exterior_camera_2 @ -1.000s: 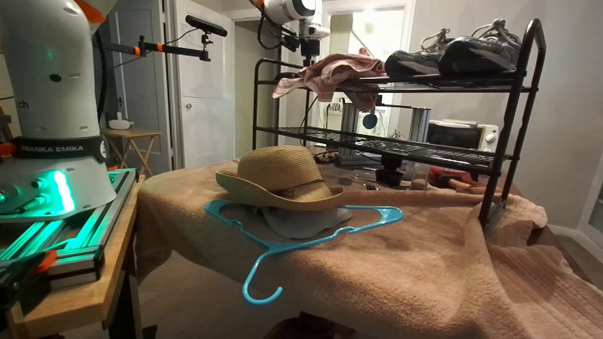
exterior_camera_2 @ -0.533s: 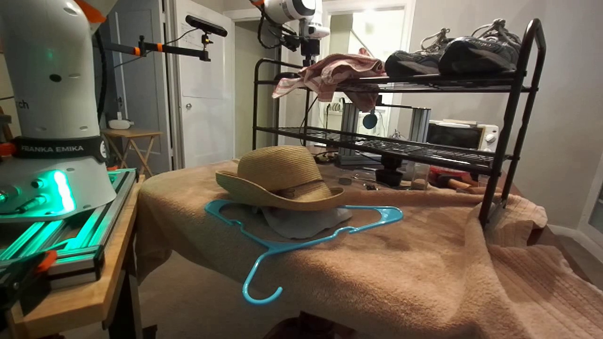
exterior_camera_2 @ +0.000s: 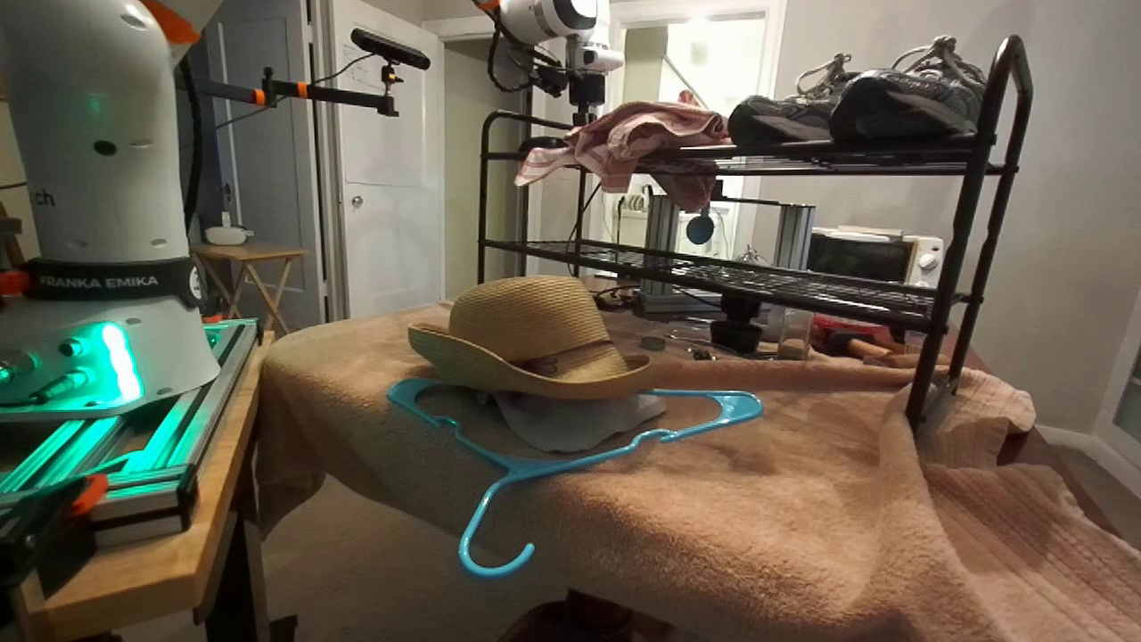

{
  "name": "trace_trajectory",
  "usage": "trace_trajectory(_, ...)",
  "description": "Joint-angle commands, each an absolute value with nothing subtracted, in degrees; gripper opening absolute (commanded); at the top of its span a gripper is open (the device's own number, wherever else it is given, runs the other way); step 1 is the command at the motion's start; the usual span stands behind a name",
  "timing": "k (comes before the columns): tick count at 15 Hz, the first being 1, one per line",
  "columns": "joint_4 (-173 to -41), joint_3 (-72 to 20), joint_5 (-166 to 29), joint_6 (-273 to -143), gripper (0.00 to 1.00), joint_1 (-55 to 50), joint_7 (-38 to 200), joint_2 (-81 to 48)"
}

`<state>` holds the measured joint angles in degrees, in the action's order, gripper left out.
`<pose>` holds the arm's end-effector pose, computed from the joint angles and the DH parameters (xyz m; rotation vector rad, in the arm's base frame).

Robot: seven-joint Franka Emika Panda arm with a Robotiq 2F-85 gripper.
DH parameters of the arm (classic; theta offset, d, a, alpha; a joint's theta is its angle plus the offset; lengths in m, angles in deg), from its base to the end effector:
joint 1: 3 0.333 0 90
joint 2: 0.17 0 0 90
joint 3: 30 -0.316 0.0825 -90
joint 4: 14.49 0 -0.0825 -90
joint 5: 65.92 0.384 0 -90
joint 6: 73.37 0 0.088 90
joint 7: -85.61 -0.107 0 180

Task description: Move the alarm clock to the right.

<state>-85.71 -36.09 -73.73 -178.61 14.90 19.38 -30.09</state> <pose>0.6664 0.2654 0.4738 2.9306 -1.1069 0.1713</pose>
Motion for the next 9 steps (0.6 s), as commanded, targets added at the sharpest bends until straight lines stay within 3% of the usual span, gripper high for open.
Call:
trace_trajectory(1,-82.8,-35.7,-72.8,-176.6,0.39,15.9,20.7,-30.6)
trace_trajectory(5,-82.5,-35.7,-72.9,-176.0,0.41,16.1,20.9,-30.3)
trace_trajectory(9,-82.3,-35.7,-73.2,-175.2,0.56,16.2,21.0,-30.3)
